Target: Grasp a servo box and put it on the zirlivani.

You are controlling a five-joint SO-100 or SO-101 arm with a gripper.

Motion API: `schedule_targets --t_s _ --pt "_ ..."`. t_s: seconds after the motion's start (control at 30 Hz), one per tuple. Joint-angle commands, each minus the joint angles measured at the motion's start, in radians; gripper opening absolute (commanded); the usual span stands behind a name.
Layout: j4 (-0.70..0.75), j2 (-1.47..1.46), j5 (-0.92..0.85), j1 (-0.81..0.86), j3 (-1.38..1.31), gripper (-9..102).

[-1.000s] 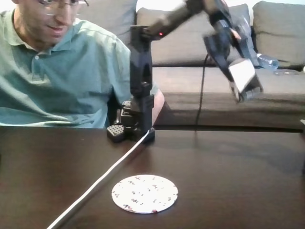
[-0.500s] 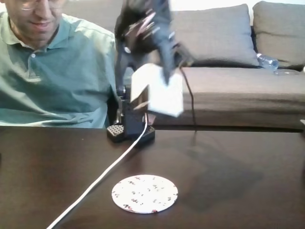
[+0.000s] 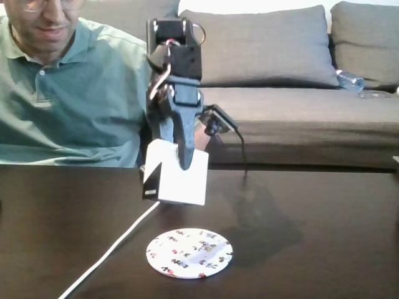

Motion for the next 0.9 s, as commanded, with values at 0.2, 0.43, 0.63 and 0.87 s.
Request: schedule_targets --t_s 0.2,0.43,0.63,0.87 --pt "-0.081 -0.069 0.058 -0.1 0.029 15" --pt "-0.123 -0.198 0.13 -0.1 0.02 15" --pt "-0.13 -0.265 0.146 -0.1 0.02 15" --pt "-0.167 -0.307 0.152 -0.089 0.021 16"
